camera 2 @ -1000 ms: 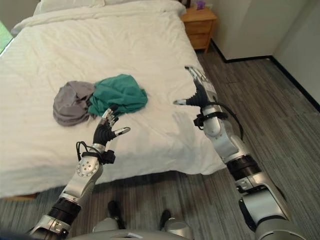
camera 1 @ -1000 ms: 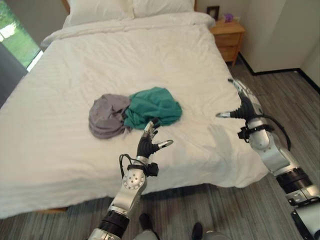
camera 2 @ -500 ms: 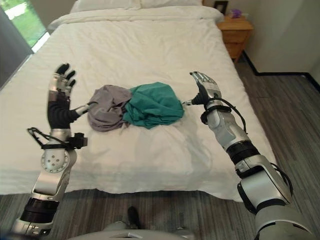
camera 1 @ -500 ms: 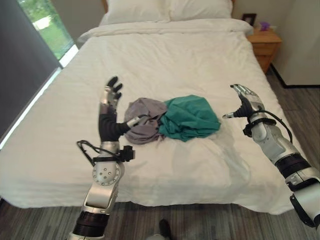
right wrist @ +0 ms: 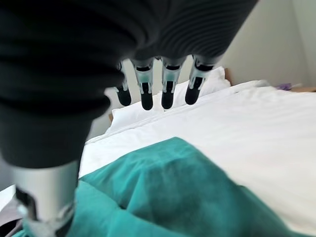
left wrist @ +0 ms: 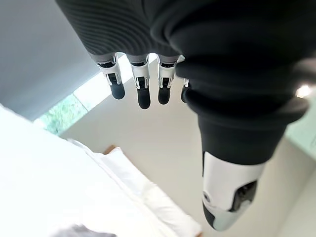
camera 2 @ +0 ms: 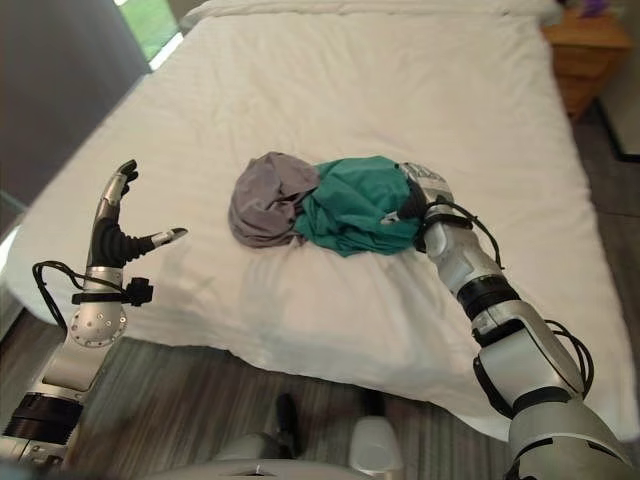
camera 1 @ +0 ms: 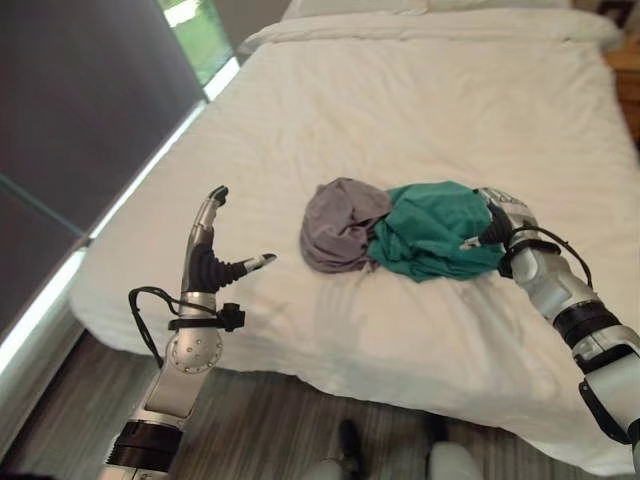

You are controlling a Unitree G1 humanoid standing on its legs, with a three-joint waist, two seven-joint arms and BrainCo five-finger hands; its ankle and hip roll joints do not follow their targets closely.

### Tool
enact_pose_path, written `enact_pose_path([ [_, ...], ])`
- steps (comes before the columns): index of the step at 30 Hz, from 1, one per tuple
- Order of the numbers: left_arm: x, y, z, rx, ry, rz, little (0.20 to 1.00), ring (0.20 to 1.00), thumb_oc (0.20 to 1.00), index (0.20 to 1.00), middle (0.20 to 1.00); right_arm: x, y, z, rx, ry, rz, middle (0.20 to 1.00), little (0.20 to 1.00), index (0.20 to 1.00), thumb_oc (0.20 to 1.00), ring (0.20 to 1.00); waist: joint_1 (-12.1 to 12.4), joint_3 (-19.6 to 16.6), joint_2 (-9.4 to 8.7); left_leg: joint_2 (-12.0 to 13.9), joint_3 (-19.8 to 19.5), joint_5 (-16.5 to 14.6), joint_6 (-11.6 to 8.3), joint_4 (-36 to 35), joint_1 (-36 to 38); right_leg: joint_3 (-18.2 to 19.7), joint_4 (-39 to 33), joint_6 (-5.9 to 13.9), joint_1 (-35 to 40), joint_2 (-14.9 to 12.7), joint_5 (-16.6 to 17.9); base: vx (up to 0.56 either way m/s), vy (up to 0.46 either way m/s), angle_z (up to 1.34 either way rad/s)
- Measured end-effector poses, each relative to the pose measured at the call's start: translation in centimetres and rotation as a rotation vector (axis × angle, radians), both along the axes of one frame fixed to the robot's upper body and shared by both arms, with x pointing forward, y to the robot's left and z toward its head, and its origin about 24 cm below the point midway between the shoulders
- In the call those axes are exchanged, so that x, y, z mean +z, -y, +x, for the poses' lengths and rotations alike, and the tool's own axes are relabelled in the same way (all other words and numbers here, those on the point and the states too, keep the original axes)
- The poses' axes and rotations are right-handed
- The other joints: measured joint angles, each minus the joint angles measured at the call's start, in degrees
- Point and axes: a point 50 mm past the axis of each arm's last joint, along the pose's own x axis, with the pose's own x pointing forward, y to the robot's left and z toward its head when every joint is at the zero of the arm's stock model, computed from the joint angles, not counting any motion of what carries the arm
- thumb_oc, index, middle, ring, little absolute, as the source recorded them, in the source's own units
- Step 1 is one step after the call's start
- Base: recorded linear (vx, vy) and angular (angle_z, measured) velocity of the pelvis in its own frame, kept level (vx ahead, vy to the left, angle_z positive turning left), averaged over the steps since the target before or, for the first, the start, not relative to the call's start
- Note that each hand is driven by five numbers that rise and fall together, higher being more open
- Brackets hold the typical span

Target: Pick up bed clothes into laundry basket.

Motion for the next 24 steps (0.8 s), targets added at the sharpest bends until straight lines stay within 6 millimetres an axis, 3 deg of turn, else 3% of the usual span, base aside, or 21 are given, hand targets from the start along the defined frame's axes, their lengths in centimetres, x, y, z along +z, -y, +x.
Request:
enact_pose_path([
  [1, 0.5, 0.6, 0.5, -0.013, 0.018, 0.001, 1.000, 1.000, 1.000, 1.000, 1.000, 0.3, 0.5, -0.1, -0.014, 0.004, -0.012, 1.000, 1.000, 1.000, 1.000, 1.000, -0.9, 0.7, -1.44, 0.1, 3.0, 0.5, 0.33, 0.0, 0.3, -2.5, -1.5, -0.02, 1.2, -1.2, 0.2, 0.05, -0.045, 1.40],
  [3, 0.8, 0.8, 0.7, -0.021, 0.031, 0.005, 1.000, 1.000, 1.000, 1.000, 1.000, 1.1, 0.2, 0.1, -0.003, 0.030, -0.003, 1.000, 1.000, 1.000, 1.000, 1.000, -1.3, 0.5, -1.08, 0.9, 5.2, 1.6, 1.98, 0.1, 1.9, -3.8, -2.0, -0.21, 2.0, -2.0, 0.1, 0.08, -0.032, 0.74],
  [4, 0.7, 0.9, 0.7, -0.015, 0.027, 0.034, 1.000, 1.000, 1.000, 1.000, 1.000, 1.7, -0.3, 0.1, 0.022, 0.052, -0.002, 1.000, 1.000, 1.000, 1.000, 1.000, -2.3, 0.0, 0.05, 3.0, 6.7, 2.9, 1.63, 0.4, 4.4, -5.9, -2.5, -0.34, 3.2, -1.4, -0.6, 0.12, -0.022, 0.56],
  [5, 0.8, 0.9, 0.7, -0.014, 0.029, 0.046, 1.000, 1.000, 1.000, 1.000, 1.000, 2.0, -0.6, 0.1, 0.034, 0.064, -0.003, 1.000, 1.000, 1.000, 1.000, 1.000, -3.1, 0.0, 0.68, 4.1, 6.8, 6.5, 1.92, 0.9, 5.8, -6.9, -2.5, -0.28, 3.7, -1.0, -0.8, 0.13, -0.033, 0.56],
  [6, 0.8, 0.9, 0.8, -0.012, 0.029, 0.055, 1.000, 1.000, 1.000, 1.000, 1.000, 2.2, -0.8, 0.1, 0.045, 0.077, 0.000, 1.000, 1.000, 1.000, 1.000, 1.000, -3.9, 0.2, 0.90, 4.3, 6.4, 7.1, 0.87, 0.4, 6.6, -7.6, -2.6, -0.27, 4.3, -0.8, -0.8, 0.08, -0.035, 0.45],
  [10, -0.9, 0.7, 1.4, 0.013, -0.058, 0.098, 1.000, 1.000, 1.000, 1.000, 1.000, 2.0, -1.8, 0.2, 0.071, 0.078, 0.022, 1.000, 1.000, 1.000, 1.000, 1.000, -5.2, 0.5, 0.36, 2.9, 6.9, 7.4, 1.24, 0.4, 7.8, -8.3, -0.7, 0.04, 5.4, -2.5, -1.0, 0.04, -0.027, 0.21],
  [14, -0.7, 0.6, 2.1, 0.033, -0.070, 0.134, 1.000, 1.000, 1.000, 1.000, 1.000, 2.1, -2.3, 0.3, 0.079, 0.083, 0.038, 1.000, 1.000, 1.000, 1.000, 1.000, -4.6, 1.1, -0.66, 1.7, 6.7, 7.4, 1.24, 0.4, 6.7, -8.1, -2.1, 1.28, 5.2, -3.5, -1.5, 0.00, -0.005, 0.09],
  [18, -1.2, 1.5, 2.6, -0.010, -0.115, 0.165, 1.000, 1.000, 1.000, 1.000, 1.000, 0.8, -2.6, 0.6, 0.060, 0.046, 0.086, 1.000, 1.000, 1.000, 1.000, 1.000, -4.9, 2.1, -0.11, 2.0, 6.7, 7.4, 1.23, 0.4, 4.4, -8.0, -4.1, 1.75, 4.1, -3.0, -1.2, 0.00, -0.004, 0.01],
  [21, -2.3, 2.0, 3.1, -0.032, -0.170, 0.197, 1.000, 1.000, 1.000, 1.000, 1.000, -1.2, -2.0, 0.6, 0.004, -0.028, 0.101, 1.000, 1.000, 1.000, 1.000, 1.000, -6.2, 3.0, 0.51, 2.4, 6.8, 7.4, 1.21, 0.4, 4.1, -7.9, -4.7, 1.65, 3.9, -2.5, -0.9, 0.00, -0.020, -0.03],
  [24, -1.8, 2.7, 3.7, -0.060, -0.165, 0.217, 1.000, 1.000, 1.000, 1.000, 1.000, -2.5, -1.3, 0.5, -0.034, -0.071, 0.105, 1.000, 1.000, 1.000, 1.000, 1.000, -6.5, 3.5, 0.89, 2.9, 7.0, 7.4, 1.19, 0.3, 3.0, -7.1, -4.7, 1.45, 2.3, -2.1, -0.4, 0.00, -0.014, -0.12],
])
